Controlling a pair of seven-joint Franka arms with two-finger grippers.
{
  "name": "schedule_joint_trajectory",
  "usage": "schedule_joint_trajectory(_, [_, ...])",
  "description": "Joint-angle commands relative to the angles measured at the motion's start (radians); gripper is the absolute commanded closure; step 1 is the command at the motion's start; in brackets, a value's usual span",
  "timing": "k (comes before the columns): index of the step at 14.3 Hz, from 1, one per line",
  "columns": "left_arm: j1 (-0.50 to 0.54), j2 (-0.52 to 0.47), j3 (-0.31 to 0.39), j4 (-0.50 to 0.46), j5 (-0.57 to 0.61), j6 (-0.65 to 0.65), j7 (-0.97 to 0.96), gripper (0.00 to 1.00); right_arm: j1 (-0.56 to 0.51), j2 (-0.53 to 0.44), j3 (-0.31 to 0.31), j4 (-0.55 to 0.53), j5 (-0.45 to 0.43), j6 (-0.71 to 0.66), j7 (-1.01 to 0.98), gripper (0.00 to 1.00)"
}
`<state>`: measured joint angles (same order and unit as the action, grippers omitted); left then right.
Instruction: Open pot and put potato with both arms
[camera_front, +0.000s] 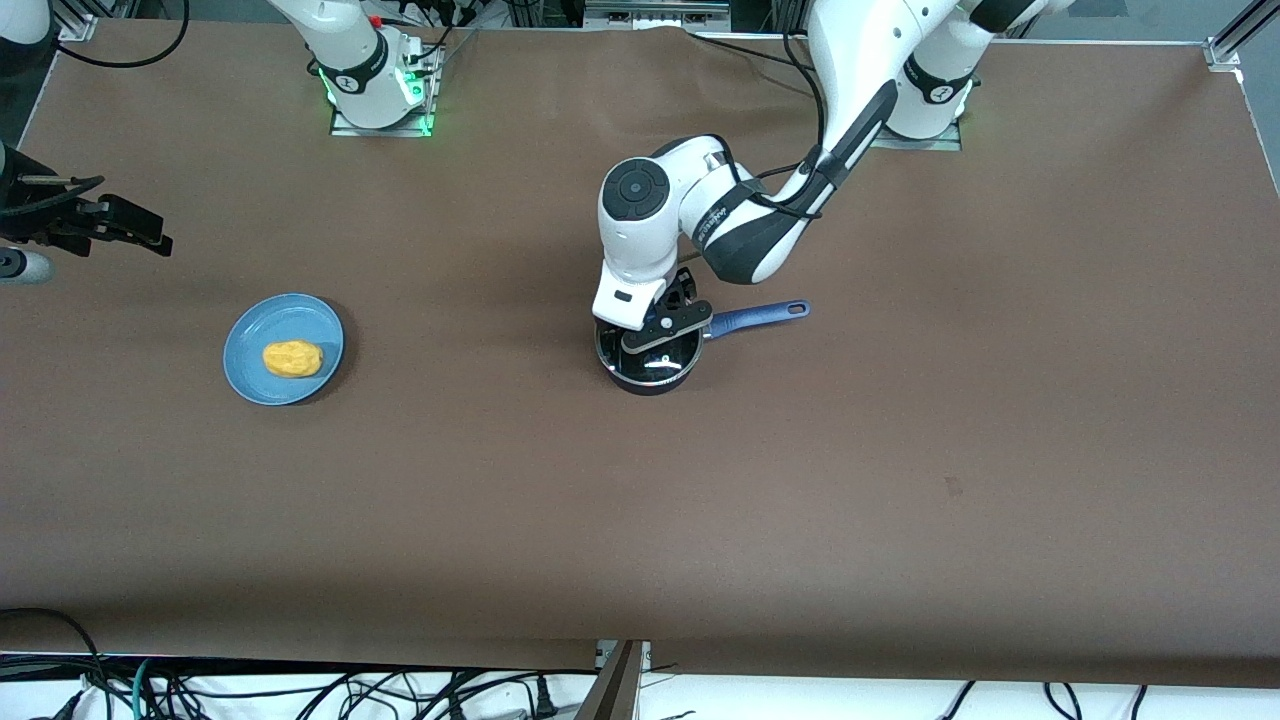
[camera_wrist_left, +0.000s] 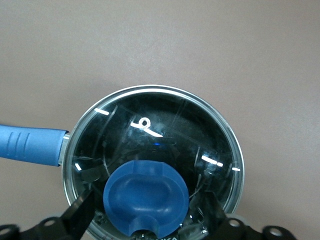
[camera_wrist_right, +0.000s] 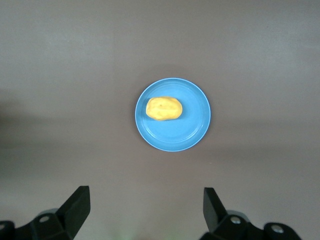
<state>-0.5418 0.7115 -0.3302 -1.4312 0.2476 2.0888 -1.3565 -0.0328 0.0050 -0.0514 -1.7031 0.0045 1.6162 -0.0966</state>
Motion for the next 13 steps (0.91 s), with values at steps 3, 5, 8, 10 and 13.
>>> schedule_joint_trajectory(3, [-0.007, 0.005, 0.003, 0.005, 0.029, 0.004, -0.006, 0.29, -0.004, -0.02, 0.001, -0.012, -0.008, -0.007, -0.011, 0.0])
schedule_joint_trajectory(5, [-0.006, 0.003, 0.003, 0.005, 0.027, 0.004, -0.006, 0.34, -0.004, -0.02, 0.001, -0.012, -0.006, -0.007, -0.009, 0.0])
schedule_joint_trajectory(8, [-0.003, 0.0, 0.002, 0.006, 0.022, 0.004, -0.006, 0.34, -0.004, -0.02, 0.001, -0.012, -0.006, -0.025, -0.006, 0.0])
schedule_joint_trajectory(10, [0.0, -0.003, 0.002, 0.006, 0.021, 0.004, -0.006, 0.35, -0.004, -0.011, 0.001, -0.012, -0.008, -0.047, -0.011, 0.0])
schedule_joint_trajectory(13, [0.005, -0.013, 0.0, 0.008, 0.019, -0.003, 0.017, 0.38, -0.004, 0.012, 0.001, -0.015, -0.008, -0.059, -0.028, 0.0])
